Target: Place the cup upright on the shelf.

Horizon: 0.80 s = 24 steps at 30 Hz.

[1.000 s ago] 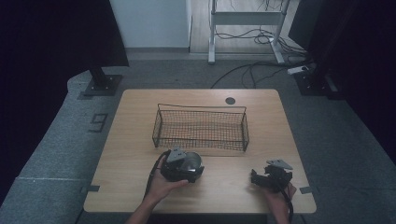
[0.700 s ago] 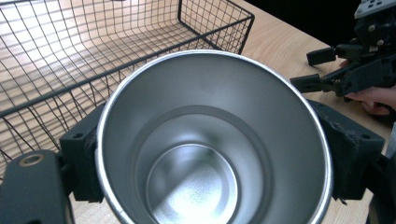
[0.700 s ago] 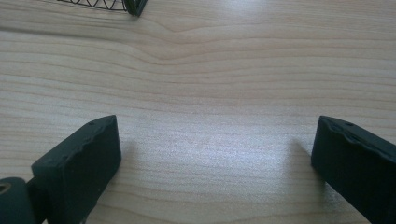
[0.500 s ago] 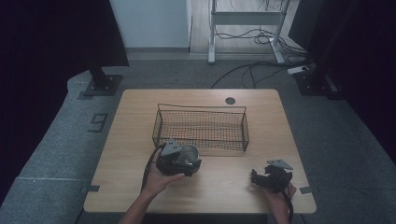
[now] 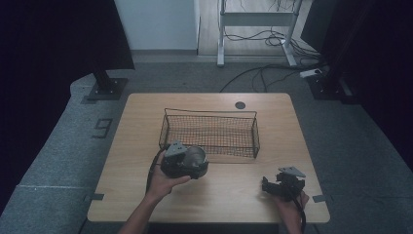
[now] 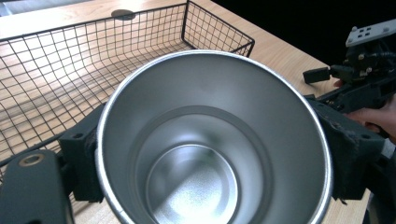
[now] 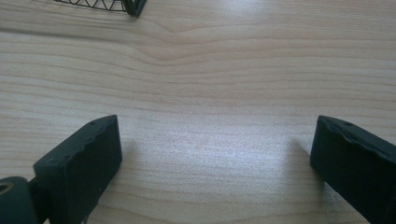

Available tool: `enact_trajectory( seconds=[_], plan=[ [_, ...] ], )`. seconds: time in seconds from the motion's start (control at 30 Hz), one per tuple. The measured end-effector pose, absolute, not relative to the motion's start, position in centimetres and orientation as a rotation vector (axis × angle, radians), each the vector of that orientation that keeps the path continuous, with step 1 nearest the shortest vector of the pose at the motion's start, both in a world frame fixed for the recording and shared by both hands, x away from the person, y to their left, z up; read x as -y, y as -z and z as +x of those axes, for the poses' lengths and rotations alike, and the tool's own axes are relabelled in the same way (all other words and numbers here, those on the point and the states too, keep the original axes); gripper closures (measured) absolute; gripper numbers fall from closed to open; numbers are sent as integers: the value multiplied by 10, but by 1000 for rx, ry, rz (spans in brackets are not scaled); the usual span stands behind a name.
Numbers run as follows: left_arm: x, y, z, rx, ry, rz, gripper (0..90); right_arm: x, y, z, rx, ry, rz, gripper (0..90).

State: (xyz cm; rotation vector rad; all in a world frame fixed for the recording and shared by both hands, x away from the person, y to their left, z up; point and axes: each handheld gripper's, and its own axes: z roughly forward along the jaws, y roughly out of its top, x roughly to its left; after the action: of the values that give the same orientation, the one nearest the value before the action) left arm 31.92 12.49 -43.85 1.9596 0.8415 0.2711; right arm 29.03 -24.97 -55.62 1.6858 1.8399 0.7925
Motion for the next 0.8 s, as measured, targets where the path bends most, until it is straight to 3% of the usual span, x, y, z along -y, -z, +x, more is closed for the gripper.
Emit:
enact_trajectory(
  seconds=[0.8],
  plan=[
    [-128,423,335,-857,-289,1947,142,250,556,290,-1837,-793,1687,24]
  ],
)
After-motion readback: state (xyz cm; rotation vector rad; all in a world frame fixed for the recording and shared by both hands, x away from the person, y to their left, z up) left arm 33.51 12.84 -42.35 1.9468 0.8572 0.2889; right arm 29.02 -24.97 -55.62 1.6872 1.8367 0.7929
